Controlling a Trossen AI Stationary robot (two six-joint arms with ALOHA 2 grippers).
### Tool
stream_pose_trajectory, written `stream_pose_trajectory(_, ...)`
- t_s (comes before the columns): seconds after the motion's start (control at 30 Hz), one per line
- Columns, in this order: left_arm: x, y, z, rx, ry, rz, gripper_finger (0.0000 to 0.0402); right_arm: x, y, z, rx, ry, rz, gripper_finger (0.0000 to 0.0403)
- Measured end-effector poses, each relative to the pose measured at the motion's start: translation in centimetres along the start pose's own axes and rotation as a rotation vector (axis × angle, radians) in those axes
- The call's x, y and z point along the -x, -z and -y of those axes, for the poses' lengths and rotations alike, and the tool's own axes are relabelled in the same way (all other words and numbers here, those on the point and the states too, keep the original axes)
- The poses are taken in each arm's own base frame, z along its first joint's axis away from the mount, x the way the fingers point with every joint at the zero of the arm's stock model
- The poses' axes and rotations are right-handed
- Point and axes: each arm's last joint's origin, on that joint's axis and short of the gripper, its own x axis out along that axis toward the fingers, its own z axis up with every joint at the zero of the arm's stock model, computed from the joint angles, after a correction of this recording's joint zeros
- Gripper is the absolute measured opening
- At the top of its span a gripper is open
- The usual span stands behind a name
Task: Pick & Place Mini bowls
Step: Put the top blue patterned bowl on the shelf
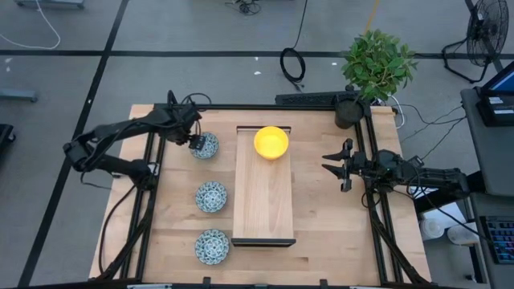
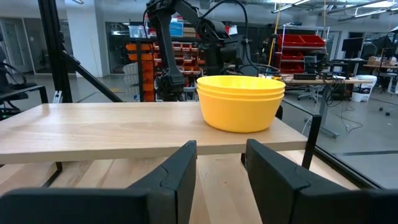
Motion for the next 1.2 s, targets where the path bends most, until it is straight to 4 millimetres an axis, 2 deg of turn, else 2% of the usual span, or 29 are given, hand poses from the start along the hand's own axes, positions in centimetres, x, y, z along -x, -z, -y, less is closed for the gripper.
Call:
stream_pose_trajectory(0.3, -1.7, -1.3, 1.1, -0.013, 0.060, 0.020, 0.0269, 0.0, 0.0, 0.0, 0.000, 0.000, 0.000, 0.0126)
stream_pose_trajectory(0.47, -2.6, -1.4, 1.2, -0.017, 0.033, -0.008, 0.0269, 0.0, 0.0, 0.0, 0.000, 0.000, 0.000, 0.0126)
stream_pose_trajectory(1.03, -2.4, -1.4, 0.3, -0.088, 0.034, -0.029, 0.0267, 0.0, 0.0, 0.0, 0.000, 0.000, 0.000, 0.0126)
stream_pose_trajectory(1.1, -2.4, -1.5, 0.3, -0.086, 0.033, -0.029, 0.0257, 0.0, 0.0, 0.0, 0.000, 0.000, 0.000, 0.0126)
stream_pose_trajectory(1.2, -2.4, -1.5, 0.3, -0.086, 0.033, -0.028, 0.0220, 0.0, 0.0, 0.0, 0.000, 0.000, 0.000, 0.0126)
